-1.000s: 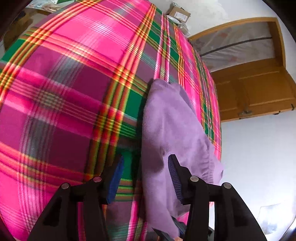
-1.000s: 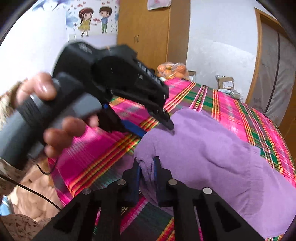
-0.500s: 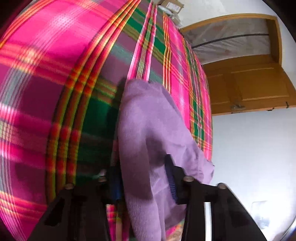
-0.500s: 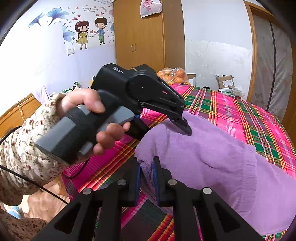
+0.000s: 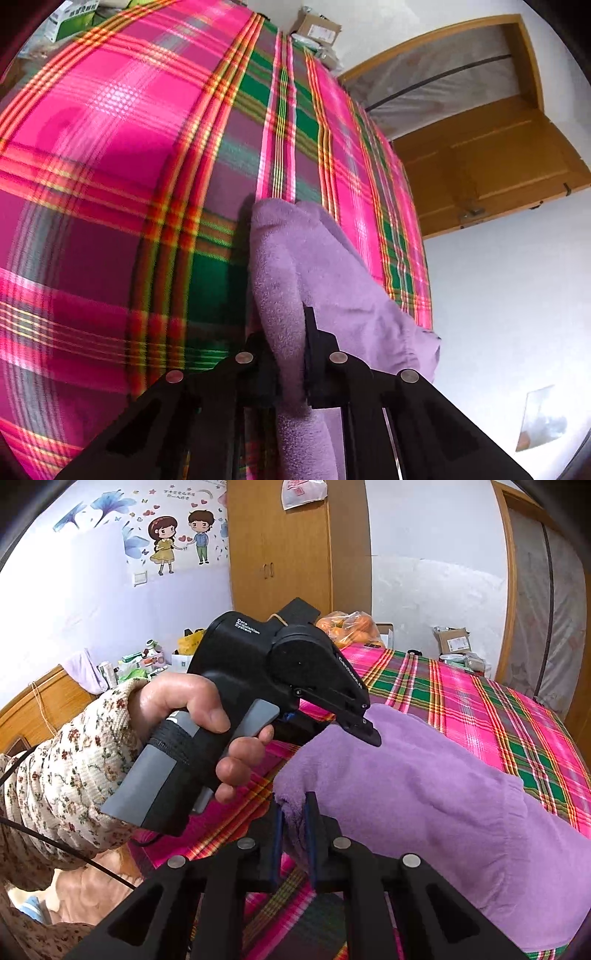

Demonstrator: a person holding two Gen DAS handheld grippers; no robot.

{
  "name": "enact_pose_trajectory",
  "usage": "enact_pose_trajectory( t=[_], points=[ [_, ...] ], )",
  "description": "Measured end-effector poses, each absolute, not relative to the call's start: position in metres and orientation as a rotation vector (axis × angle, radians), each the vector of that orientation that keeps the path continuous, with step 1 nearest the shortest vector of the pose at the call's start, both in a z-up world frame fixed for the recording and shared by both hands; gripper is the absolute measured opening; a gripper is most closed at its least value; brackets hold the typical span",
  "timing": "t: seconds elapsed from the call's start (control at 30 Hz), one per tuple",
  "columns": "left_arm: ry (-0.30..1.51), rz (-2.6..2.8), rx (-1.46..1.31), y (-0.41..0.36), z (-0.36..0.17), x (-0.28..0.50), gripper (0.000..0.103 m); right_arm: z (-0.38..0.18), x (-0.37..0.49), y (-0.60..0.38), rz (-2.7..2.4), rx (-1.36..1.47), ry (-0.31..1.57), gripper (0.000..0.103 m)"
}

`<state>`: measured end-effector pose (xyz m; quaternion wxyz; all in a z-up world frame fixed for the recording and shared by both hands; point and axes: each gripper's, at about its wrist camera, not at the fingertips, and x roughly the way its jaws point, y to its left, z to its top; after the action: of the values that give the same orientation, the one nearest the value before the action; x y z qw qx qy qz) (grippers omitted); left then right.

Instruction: Fold clothes

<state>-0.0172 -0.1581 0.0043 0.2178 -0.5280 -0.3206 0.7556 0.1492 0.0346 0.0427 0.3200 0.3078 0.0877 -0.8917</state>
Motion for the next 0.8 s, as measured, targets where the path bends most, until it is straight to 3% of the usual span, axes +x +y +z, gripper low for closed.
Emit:
enact_pose_trajectory(
  t=[0.8],
  points=[
    [-0.973,2.281,-1.45,-0.288,0.013,0.02,0.01,0.039,0.159,-0.062,-2.071,0.781,0.262,0.011]
  ],
)
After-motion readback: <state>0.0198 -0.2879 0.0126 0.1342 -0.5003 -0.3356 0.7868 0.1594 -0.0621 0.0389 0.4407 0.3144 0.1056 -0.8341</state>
